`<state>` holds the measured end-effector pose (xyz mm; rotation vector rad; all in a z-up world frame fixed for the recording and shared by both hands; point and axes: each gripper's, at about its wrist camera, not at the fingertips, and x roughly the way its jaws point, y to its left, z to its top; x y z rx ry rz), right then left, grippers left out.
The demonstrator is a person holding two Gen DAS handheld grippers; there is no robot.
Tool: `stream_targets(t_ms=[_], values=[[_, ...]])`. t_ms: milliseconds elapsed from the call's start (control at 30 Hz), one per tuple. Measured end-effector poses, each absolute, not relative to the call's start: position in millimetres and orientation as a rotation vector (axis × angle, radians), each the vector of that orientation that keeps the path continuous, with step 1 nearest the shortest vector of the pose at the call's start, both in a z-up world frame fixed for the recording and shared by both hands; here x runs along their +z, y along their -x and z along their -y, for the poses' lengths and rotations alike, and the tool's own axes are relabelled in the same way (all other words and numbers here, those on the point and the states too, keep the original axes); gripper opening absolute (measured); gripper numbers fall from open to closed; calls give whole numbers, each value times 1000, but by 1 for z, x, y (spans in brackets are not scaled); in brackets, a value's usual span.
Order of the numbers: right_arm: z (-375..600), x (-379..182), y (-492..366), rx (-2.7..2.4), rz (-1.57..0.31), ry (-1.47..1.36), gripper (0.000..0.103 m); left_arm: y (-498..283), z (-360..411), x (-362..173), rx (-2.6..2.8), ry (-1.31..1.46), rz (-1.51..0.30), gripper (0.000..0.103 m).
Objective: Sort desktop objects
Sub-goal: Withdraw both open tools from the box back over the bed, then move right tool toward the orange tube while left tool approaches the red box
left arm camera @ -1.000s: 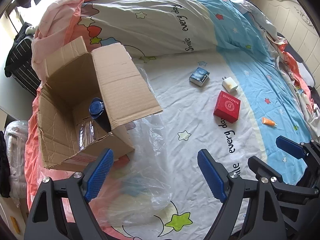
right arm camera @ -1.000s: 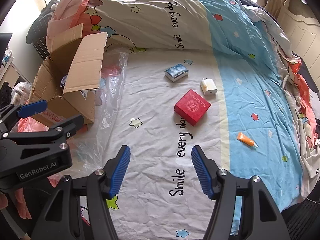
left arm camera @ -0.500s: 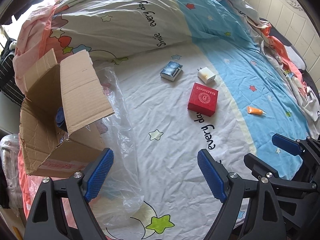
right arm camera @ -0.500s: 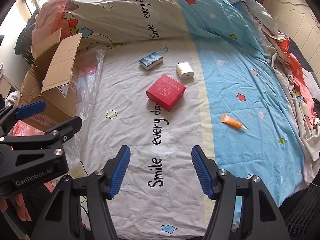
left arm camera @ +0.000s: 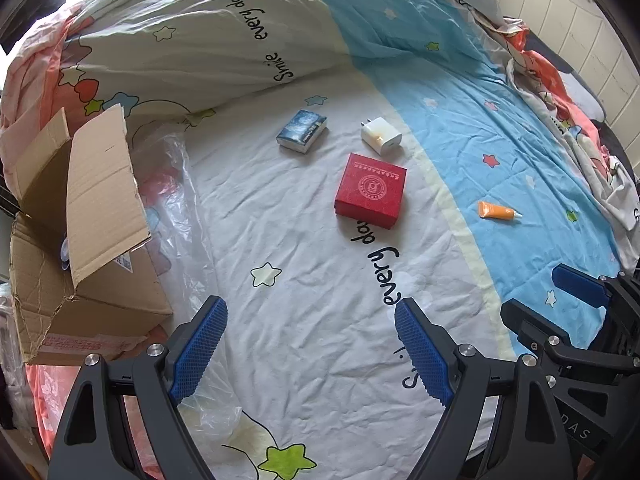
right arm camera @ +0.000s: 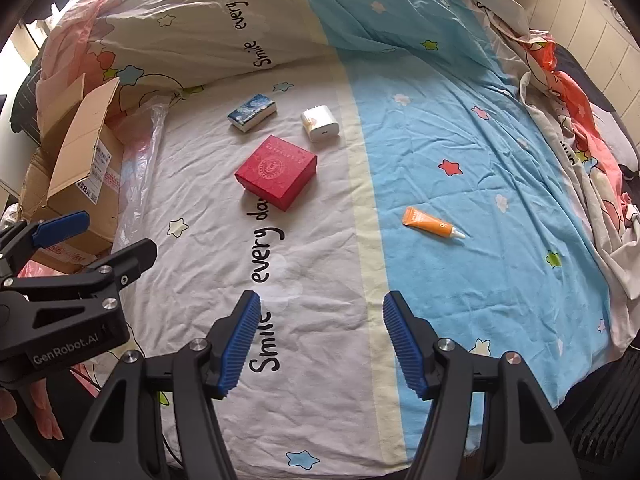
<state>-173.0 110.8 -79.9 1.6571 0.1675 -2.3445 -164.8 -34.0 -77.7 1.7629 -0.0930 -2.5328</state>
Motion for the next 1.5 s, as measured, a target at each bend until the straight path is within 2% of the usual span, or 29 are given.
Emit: stream_targets(t_ms=[900,1033,1100,1367,1500], values=[[-170,-98,206,-2397,-114,-1714,62,206,-9,-106,-2554,-1822,143,88],[-179,-105,212,-2402,-106,-1724,73,213,-7,-114,-2530,-1836,132,88],[-184,-109,217,-2402,-106,-1728,73,217,-6,-118,-2527,-1833,124,88],[-203,-124,241,-2406,-149,-1731,73,238,0,-137,-2498,-1837,88,89],[-195,-129,252,-2320,-275,-1647,73,246,-1,-148,-2492,-1837,74,89]])
